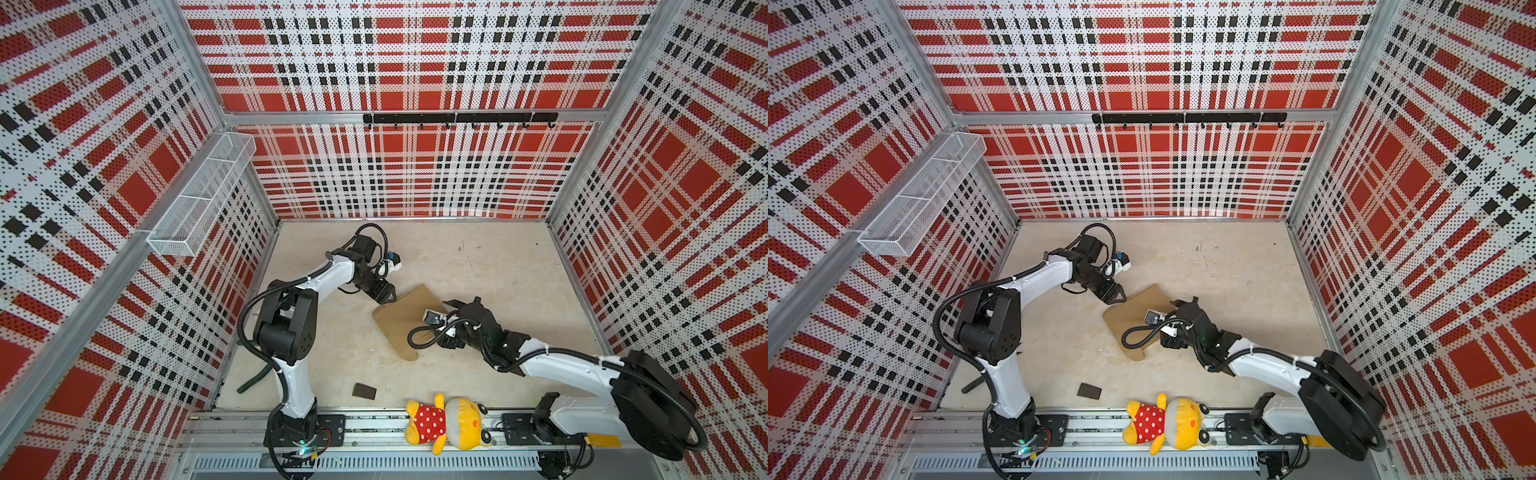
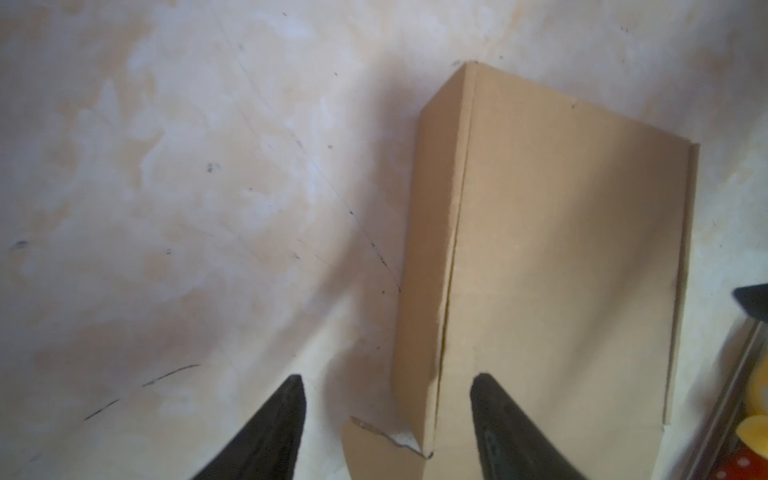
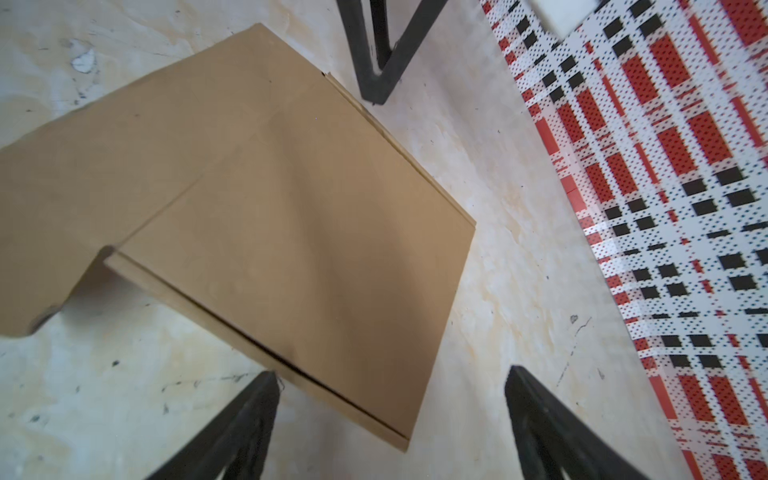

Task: Fold the paper box

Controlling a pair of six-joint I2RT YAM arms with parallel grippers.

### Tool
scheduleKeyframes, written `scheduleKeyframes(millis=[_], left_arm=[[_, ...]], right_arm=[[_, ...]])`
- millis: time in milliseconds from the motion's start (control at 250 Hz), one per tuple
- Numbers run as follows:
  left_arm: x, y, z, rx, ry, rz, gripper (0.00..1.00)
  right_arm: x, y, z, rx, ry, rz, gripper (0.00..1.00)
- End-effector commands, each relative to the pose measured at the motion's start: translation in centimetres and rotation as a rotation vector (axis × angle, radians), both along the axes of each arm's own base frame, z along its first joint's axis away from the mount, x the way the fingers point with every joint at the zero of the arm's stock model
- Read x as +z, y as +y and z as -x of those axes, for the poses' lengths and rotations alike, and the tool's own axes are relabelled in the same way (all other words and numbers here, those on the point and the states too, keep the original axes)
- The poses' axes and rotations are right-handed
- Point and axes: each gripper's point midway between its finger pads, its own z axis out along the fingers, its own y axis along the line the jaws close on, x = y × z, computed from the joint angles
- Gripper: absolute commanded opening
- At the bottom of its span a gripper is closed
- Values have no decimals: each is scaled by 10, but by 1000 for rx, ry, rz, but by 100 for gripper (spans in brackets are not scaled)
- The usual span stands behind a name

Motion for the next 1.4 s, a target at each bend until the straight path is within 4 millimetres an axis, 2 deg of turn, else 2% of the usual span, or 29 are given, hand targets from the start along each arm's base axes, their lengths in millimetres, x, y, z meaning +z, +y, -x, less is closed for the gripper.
scheduleKeyframes(millis=[0, 220, 356, 512, 736, 980, 1120, 1257, 1397], left_arm=[[-2, -5, 15, -67, 17, -2, 63], [-14, -6, 16, -94, 39, -50, 50], [-18, -4, 19, -94, 43, -57, 43], [-17, 3, 12, -57, 45, -43, 31], [-18, 6, 9, -41, 72, -10, 27], [-19, 4, 4, -26, 93, 1, 23], [-22, 5, 2, -22, 103, -1, 18], [-22, 4, -2, -15, 107, -1, 16], [-22, 5, -3, -6, 111, 1, 11]], right_arm=[[7, 4, 13, 107, -53, 24, 89], [-16, -13, 2, 50, -141, 216, 89], [-23, -4, 8, 92, -166, 212, 89], [-38, 5, 11, 140, -217, 263, 90], [-54, 11, 1, 160, -327, 369, 91], [-49, 18, -3, 196, -398, 414, 91], [-45, 23, -5, 213, -423, 419, 91], [-41, 31, -3, 238, -428, 396, 91], [-44, 33, 1, 262, -409, 396, 91]])
